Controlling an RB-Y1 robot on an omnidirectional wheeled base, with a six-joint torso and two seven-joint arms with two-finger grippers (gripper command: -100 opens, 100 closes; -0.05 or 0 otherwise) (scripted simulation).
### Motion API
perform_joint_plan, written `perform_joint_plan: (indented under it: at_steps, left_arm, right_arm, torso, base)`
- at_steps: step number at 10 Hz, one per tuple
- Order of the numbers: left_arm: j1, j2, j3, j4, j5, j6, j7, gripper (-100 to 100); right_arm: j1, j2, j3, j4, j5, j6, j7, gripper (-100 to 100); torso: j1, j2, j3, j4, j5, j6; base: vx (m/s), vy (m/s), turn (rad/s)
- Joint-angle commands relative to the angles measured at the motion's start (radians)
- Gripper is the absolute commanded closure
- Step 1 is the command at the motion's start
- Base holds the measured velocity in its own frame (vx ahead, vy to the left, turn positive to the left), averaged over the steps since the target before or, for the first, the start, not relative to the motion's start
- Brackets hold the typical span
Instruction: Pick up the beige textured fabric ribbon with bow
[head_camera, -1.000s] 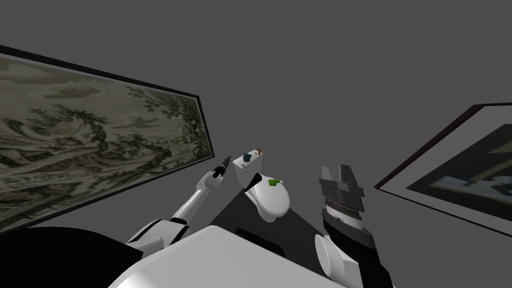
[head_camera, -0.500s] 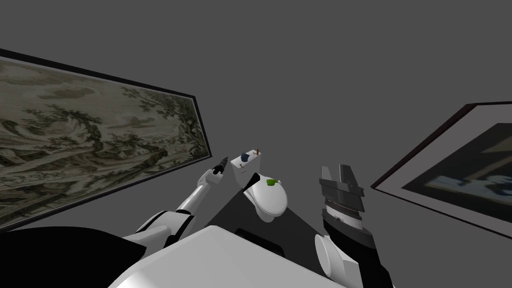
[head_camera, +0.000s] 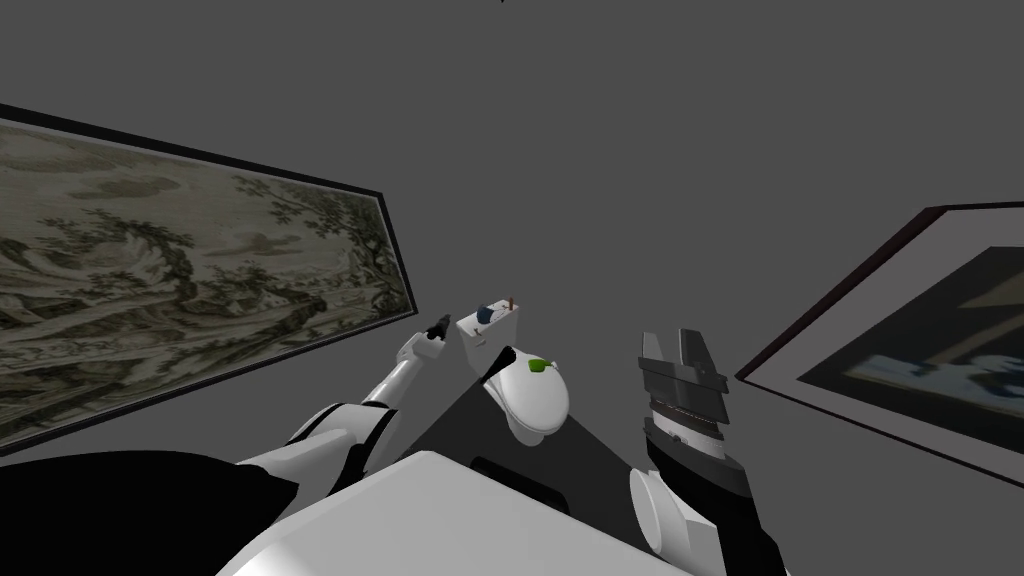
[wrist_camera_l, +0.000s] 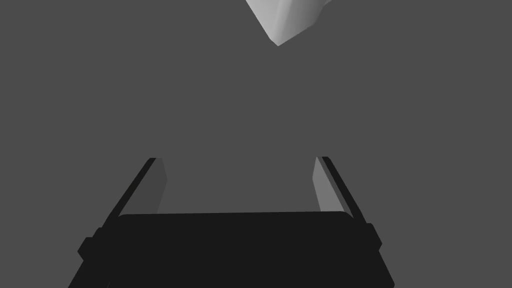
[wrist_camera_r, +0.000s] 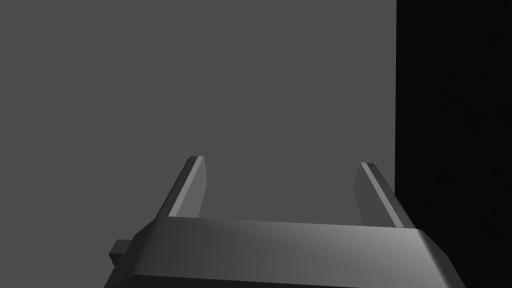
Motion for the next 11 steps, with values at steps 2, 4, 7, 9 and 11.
perform_joint_plan:
  at_steps: [2, 4, 7, 9, 11]
  left_arm:
    - [-0.042, 0.006, 0.023, 0.06, 0.005, 0.076, 0.008, -100]
    - [-0.081, 0.014, 0.041, 0.113, 0.014, 0.129, 0.014, -100]
    - [-0.157, 0.028, 0.078, 0.213, 0.034, 0.204, 0.025, -100]
    - [-0.192, 0.034, 0.096, 0.259, 0.046, 0.254, 0.029, -100]
    - [-0.226, 0.04, 0.113, 0.298, 0.057, 0.313, 0.034, -100]
  right_arm:
    - [0.0, 0.0, 0.0, 0.0, 0.0, 0.0, 0.0, 0]
    - [0.0, 0.0, 0.0, 0.0, 0.0, 0.0, 0.0, 0]
    - [0.0, 0.0, 0.0, 0.0, 0.0, 0.0, 0.0, 0]
    - [0.0, 0.0, 0.0, 0.0, 0.0, 0.0, 0.0, 0]
    - [0.0, 0.0, 0.0, 0.0, 0.0, 0.0, 0.0, 0]
  torso:
    - [-0.002, 0.0, 0.0, 0.0, 0.0, 0.0]
    - [-0.002, -0.001, 0.0, 0.0, -0.001, 0.0]
    - [0.0, -0.001, -0.001, 0.0, 0.0, 0.0]
    - [-0.001, 0.0, 0.0, 0.0, 0.0, 0.0]
    - [0.0, -0.002, -0.001, 0.0, 0.0, 0.0]
  base:
    - [0.033, -0.112, 0.028]
    - [0.047, -0.1, 0.029]
    - [0.04, -0.1, 0.038]
    - [0.042, -0.101, 0.043]
    - [0.061, -0.089, 0.035]
